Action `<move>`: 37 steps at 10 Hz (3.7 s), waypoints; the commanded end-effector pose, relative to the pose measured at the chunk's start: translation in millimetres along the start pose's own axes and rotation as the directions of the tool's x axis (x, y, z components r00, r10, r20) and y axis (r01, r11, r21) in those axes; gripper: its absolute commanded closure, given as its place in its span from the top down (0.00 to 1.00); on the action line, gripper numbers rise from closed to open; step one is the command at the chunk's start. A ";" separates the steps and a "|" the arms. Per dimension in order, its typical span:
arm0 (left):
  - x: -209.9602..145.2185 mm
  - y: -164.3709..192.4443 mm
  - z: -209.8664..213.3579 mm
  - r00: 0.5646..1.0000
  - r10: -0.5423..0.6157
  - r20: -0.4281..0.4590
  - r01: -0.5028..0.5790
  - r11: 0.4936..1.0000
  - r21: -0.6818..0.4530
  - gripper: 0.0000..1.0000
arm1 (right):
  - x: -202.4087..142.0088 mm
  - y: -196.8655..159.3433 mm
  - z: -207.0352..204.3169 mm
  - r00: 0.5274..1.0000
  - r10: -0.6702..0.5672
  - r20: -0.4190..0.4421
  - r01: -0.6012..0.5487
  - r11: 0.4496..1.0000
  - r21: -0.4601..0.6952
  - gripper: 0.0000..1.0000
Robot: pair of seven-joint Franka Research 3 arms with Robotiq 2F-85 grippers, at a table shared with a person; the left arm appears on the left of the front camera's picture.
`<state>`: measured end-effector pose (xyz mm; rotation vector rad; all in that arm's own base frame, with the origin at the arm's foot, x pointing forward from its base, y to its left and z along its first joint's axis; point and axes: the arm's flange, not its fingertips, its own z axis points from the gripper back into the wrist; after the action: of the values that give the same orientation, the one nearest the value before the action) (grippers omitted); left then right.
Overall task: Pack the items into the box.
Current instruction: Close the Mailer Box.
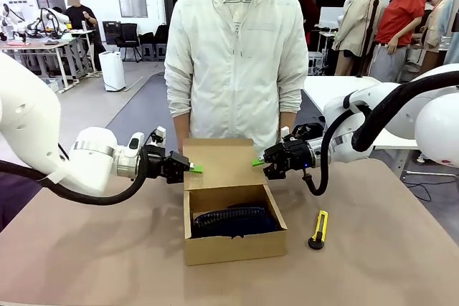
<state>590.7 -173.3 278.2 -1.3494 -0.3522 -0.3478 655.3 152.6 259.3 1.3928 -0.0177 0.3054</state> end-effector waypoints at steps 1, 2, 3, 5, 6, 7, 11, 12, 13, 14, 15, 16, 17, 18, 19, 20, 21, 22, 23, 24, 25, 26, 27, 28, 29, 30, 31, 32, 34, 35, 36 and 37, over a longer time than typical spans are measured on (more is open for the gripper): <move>-11.1 -17.7 9.7 0.995 -0.092 0.033 0.094 0.995 -0.034 0.31 | -13.2 13.9 1.1 0.995 0.086 0.043 -0.087 0.996 0.014 0.51; -14.1 -25.9 11.5 0.992 -0.120 0.034 0.121 0.992 -0.045 0.31 | -20.0 21.7 4.8 0.989 0.135 0.059 -0.134 0.991 -0.011 0.51; -18.2 -33.0 12.2 0.987 -0.159 0.037 0.161 0.986 -0.048 0.31 | -26.6 30.9 9.6 0.982 0.173 0.077 -0.172 0.985 -0.025 0.51; -23.2 -38.2 14.1 0.985 -0.154 0.076 0.157 0.987 -0.041 0.31 | -35.3 40.0 9.3 0.969 0.233 0.082 -0.233 0.972 -0.004 0.51; -8.1 -32.4 8.0 0.990 -0.140 0.016 0.140 0.990 -0.032 0.31 | -13.2 27.8 11.6 0.988 0.152 0.031 -0.151 0.988 -0.015 0.51; -8.1 -32.4 8.0 0.990 -0.140 0.016 0.140 0.990 -0.032 0.31 | -13.2 27.8 11.6 0.988 0.152 0.031 -0.151 0.988 -0.015 0.51; -11.5 -32.8 8.5 0.989 -0.145 0.027 0.146 0.989 -0.032 0.31 | -22.8 24.1 11.9 0.985 0.167 0.040 -0.166 0.986 -0.011 0.51; -17.8 -43.6 6.0 0.966 -0.257 -0.029 0.256 0.966 -0.038 0.31 | -24.7 26.6 8.4 0.962 0.272 -0.005 -0.272 0.962 -0.018 0.51; -23.8 -50.6 6.3 0.929 -0.370 -0.022 0.370 0.929 -0.015 0.31 | -29.2 27.4 9.2 0.934 0.358 0.013 -0.358 0.934 -0.006 0.51; -32.6 -59.6 5.2 0.885 -0.466 -0.015 0.466 0.885 0.015 0.31 | -37.9 34.7 8.6 0.879 0.477 0.018 -0.477 0.879 -0.016 0.51; -39.8 -70.8 6.2 0.814 -0.581 0.000 0.581 0.813 0.029 0.31 | -42.4 43.4 5.8 0.805 0.593 0.030 -0.592 0.805 -0.035 0.51; -46.3 -78.4 10.5 0.740 -0.671 0.034 0.670 0.741 0.052 0.31 | -47.3 49.8 2.1 0.736 0.676 0.030 -0.674 0.737 -0.053 0.51; -54.2 -82.8 14.4 0.695 -0.718 0.041 0.714 0.696 0.080 0.31 | -53.0 56.8 1.2 0.666 0.745 0.037 -0.742 0.667 -0.062 0.51; -64.9 -89.7 16.9 0.637 -0.769 0.048 0.764 0.638 0.091 0.31 | -61.4 63.8 1.1 0.583 0.810 0.056 -0.809 0.586 -0.048 0.51; -72.2 -95.7 17.5 0.581 -0.813 0.053 0.807 0.583 0.093 0.31 | -70.7 69.6 -0.7 0.513 0.858 0.039 -0.856 0.514 -0.046 0.51; -79.6 -100.5 16.4 0.532 -0.845 0.059 0.840 0.535 0.087 0.31 | -80.6 74.9 -3.9 0.461 0.887 0.024 -0.886 0.461 -0.043 0.51; -86.7 -101.6 14.0 0.504 -0.862 0.058 0.858 0.507 0.079 0.31 | -94.0 78.3 -6.7 0.425 0.905 0.020 -0.904 0.425 -0.042 0.51; -94.1 -100.1 9.3 0.490 -0.870 0.056 0.868 0.493 0.064 0.31 | -109.7 80.6 -9.2 0.393 0.919 0.007 -0.918 0.393 -0.044 0.51; -99.7 -96.3 3.3 0.484 -0.874 0.045 0.873 0.486 0.037 0.31 | -120.7 80.0 -10.9 0.388 0.921 0.014 -0.920 0.389 -0.042 0.51; -105.5 -91.3 -2.0 0.473 -0.880 0.042 0.881 0.473 0.008 0.31 | -127.4 76.9 -14.7 0.383 0.924 0.005 -0.922 0.382 -0.057 0.51; -110.1 -84.3 -4.8 0.480 -0.876 0.044 0.877 0.480 -0.003 0.33 | -133.2 72.8 -17.7 0.373 0.928 -0.023 -0.926 0.371 -0.071 0.51; -114.4 -78.4 -2.7 0.499 -0.866 0.041 0.865 0.500 0.029 0.90 | -139.9 69.2 -16.9 0.353 0.935 -0.043 -0.935 0.351 -0.051 1.00; -120.3 -74.7 2.1 0.513 -0.857 0.047 0.857 0.515 0.040 1.00 | -143.7 66.9 -12.3 0.351 0.935 -0.040 -0.936 0.349 -0.053 1.00; -128.0 -74.5 8.1 0.513 -0.857 0.042 0.856 0.515 0.054 1.00 | -151.0 62.4 -4.9 0.353 0.935 -0.037 -0.935 0.351 -0.053 1.00; -135.3 -77.5 13.8 0.508 -0.860 0.033 0.857 0.509 0.081 1.00 | -157.8 59.5 5.6 0.368 0.929 -0.037 -0.928 0.364 -0.085 1.00; -145.8 -82.7 21.9 0.498 -0.867 0.025 0.862 0.498 0.097 1.00 | -166.4 56.5 19.7 0.380 0.925 -0.028 -0.918 0.374 -0.130 1.00; -160.0 -88.2 29.5 0.498 -0.867 0.007 0.860 0.494 0.128 1.00 | -174.9 53.4 35.7 0.402 0.916 -0.008 -0.893 0.390 -0.223 1.00; -175.7 -96.3 41.2 0.481 -0.877 0.003 0.864 0.474 0.170 1.00 | -181.2 53.4 50.5 0.405 0.914 0.029 -0.875 0.397 -0.276 1.00; -187.8 -117.6 66.4 0.303 -0.940 0.159 0.846 0.342 0.410 1.00 | -173.5 67.4 60.5 0.321 0.925 0.201 -0.866 0.373 -0.333 1.00; -184.1 -121.9 63.7 0.196 -0.962 0.191 0.835 0.266 0.483 1.00 | -161.7 72.6 52.7 0.287 0.921 0.264 -0.861 0.369 -0.349 1.00; -180.4 -121.7 62.1 0.158 -0.975 0.154 0.777 0.219 0.591 1.00 | -151.1 77.6 41.6 0.272 0.919 0.285 -0.876 0.360 -0.322 1.00; -171.1 -120.1 54.9 0.110 -0.977 0.182 0.827 0.192 0.528 1.00 | -139.1 83.0 26.8 0.271 0.924 0.271 -0.899 0.343 -0.272 1.00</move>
<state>422.8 -105.3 396.4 -0.7742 -1.6284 -0.8432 501.1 90.5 321.6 1.1861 -1.2229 0.9267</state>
